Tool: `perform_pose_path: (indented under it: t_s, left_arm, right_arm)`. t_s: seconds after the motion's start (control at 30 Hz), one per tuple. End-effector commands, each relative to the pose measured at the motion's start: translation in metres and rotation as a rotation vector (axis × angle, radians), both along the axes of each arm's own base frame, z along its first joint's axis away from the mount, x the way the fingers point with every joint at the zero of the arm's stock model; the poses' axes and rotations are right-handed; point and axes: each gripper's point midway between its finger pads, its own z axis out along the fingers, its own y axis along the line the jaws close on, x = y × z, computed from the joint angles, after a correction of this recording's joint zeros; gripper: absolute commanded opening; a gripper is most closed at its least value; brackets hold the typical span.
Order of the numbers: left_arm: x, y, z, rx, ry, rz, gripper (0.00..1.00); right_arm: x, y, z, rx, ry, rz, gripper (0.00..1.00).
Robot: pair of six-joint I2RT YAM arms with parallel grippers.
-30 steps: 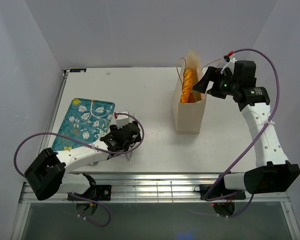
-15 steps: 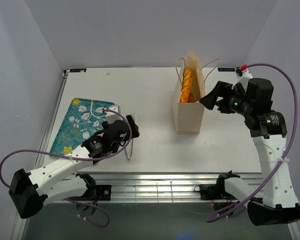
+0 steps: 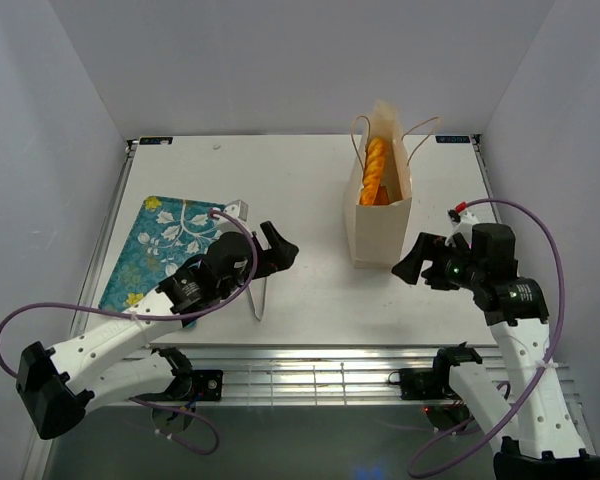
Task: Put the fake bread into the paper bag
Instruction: Reset both arms
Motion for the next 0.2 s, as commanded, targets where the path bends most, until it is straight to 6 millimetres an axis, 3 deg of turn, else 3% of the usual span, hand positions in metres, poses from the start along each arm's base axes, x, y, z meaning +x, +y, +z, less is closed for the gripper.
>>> perform_pose_path:
  t_s: [0.0, 0.03, 0.1, 0.17]
  left_arm:
    - [-0.004, -0.017, 0.008, -0.099, 0.014, -0.067, 0.98]
    - [-0.002, -0.019, 0.007, -0.118, 0.021, -0.067, 0.98]
    - [-0.005, -0.022, -0.003, -0.140, 0.054, -0.094, 0.98]
    - [-0.002, -0.023, 0.005, -0.212, 0.034, -0.109, 0.98]
  right_arm:
    - [-0.012, 0.007, -0.019, 0.017, 0.016, 0.058, 0.90]
    - [-0.015, 0.008, -0.034, 0.023, 0.036, 0.067, 0.90]
    - [-0.019, 0.015, -0.043, 0.053, 0.035, 0.102, 0.90]
    - [-0.018, 0.019, -0.052, 0.068, -0.006, 0.139, 0.90]
